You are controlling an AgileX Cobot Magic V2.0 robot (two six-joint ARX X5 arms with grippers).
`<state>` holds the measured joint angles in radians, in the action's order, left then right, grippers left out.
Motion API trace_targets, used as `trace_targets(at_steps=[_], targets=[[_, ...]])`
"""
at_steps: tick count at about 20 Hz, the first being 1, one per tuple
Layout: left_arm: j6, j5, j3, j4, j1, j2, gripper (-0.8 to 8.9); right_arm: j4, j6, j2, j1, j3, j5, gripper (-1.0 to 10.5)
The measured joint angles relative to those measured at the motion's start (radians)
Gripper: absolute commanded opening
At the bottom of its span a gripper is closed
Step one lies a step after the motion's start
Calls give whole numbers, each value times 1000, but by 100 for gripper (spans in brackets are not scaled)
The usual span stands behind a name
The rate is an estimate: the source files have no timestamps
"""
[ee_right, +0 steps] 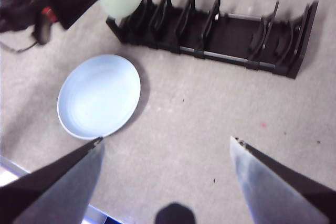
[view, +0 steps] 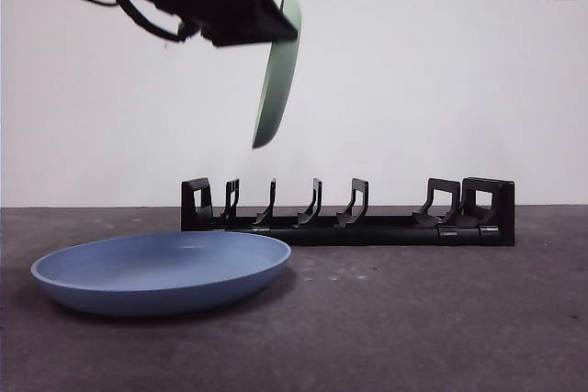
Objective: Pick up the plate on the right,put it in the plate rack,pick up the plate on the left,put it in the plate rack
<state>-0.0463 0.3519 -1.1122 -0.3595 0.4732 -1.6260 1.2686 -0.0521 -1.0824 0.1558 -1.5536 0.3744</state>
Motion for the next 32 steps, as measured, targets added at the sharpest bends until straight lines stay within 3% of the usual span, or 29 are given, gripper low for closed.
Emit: trace_targets(at_steps=[15, 23, 26, 32], targets=[[5, 21, -1, 84, -46, -126, -8, -13, -10, -1, 0, 0, -1, 409], [92, -3, -6, 168, -45, -126, 6, -17, -13, -1, 0, 0, -1, 409], [95, -18, -6, 174, -41, -126, 169, -14, -13, -1, 0, 0, -1, 409], [87, -3, -6, 184, -42, -126, 189, -9, -13, -1, 0, 0, -1, 409]])
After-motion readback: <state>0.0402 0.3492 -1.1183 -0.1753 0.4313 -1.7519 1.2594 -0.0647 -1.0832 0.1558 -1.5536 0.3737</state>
